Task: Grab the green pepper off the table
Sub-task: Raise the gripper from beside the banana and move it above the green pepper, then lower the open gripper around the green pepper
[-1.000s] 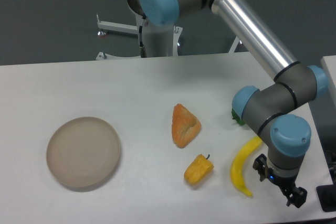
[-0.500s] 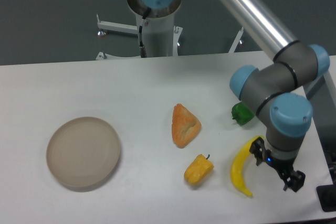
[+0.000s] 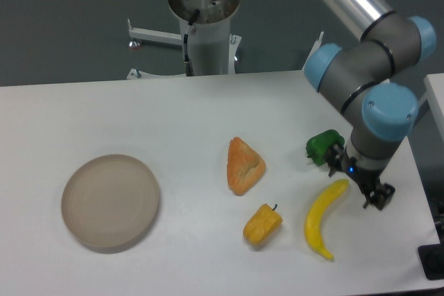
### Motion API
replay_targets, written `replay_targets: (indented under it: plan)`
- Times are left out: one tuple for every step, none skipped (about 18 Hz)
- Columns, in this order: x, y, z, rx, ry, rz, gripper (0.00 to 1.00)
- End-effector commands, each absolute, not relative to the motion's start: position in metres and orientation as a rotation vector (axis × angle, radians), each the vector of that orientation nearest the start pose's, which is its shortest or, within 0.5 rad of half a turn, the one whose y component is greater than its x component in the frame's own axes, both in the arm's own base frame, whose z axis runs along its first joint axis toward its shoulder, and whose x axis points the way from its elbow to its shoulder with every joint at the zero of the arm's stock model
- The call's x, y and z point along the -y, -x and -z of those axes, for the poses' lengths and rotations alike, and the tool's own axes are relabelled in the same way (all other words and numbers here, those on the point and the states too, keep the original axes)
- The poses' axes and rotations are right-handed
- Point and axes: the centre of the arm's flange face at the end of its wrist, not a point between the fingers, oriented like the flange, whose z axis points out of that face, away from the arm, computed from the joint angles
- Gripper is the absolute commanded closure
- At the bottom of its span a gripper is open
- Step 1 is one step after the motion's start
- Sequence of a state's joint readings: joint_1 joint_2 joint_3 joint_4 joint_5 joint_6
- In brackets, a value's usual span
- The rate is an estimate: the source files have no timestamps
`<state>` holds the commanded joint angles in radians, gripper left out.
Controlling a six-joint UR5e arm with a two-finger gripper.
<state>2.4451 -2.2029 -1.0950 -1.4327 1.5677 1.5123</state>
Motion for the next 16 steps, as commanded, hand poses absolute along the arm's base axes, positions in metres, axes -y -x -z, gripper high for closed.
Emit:
replay_targets:
  plan:
    - [-0.565, 0.481, -0.337, -0.993, 2.991, 0.056, 0.00]
    - [-0.555, 0.483, -0.331, -0.994, 2.995, 0.079, 0.00]
    - [-0.546, 0.484, -0.328, -1.002, 2.995, 0.095, 0.00]
    - [-0.540, 0.487, -0.325, -1.013, 2.991, 0.108, 0.00]
    - [-0.533, 0.490, -0.321, -1.027, 2.987, 0.122, 0.00]
    - [-0.529, 0.492, -0.319, -1.030, 2.988, 0.132, 0.00]
    - [-0.527, 0.493, -0.318, -1.026, 2.991, 0.136, 0.00]
    - [-0.523, 0.494, -0.316, -1.022, 2.993, 0.143, 0.00]
    - [-0.520, 0.494, -0.310, -1.015, 2.996, 0.155, 0.00]
    - [-0.516, 0.493, -0.307, -1.010, 2.998, 0.162, 0.00]
    - [-0.515, 0.491, -0.302, -1.013, 2.998, 0.172, 0.00]
    - [-0.514, 0.491, -0.301, -1.011, 3.000, 0.177, 0.00]
    - [-0.510, 0.494, -0.301, -1.002, 3.003, 0.179, 0.00]
    - [-0.509, 0.495, -0.300, -0.997, 3.004, 0.181, 0.00]
    - [-0.508, 0.494, -0.298, -1.006, 3.002, 0.189, 0.00]
    - [-0.507, 0.493, -0.296, -1.016, 2.999, 0.196, 0.00]
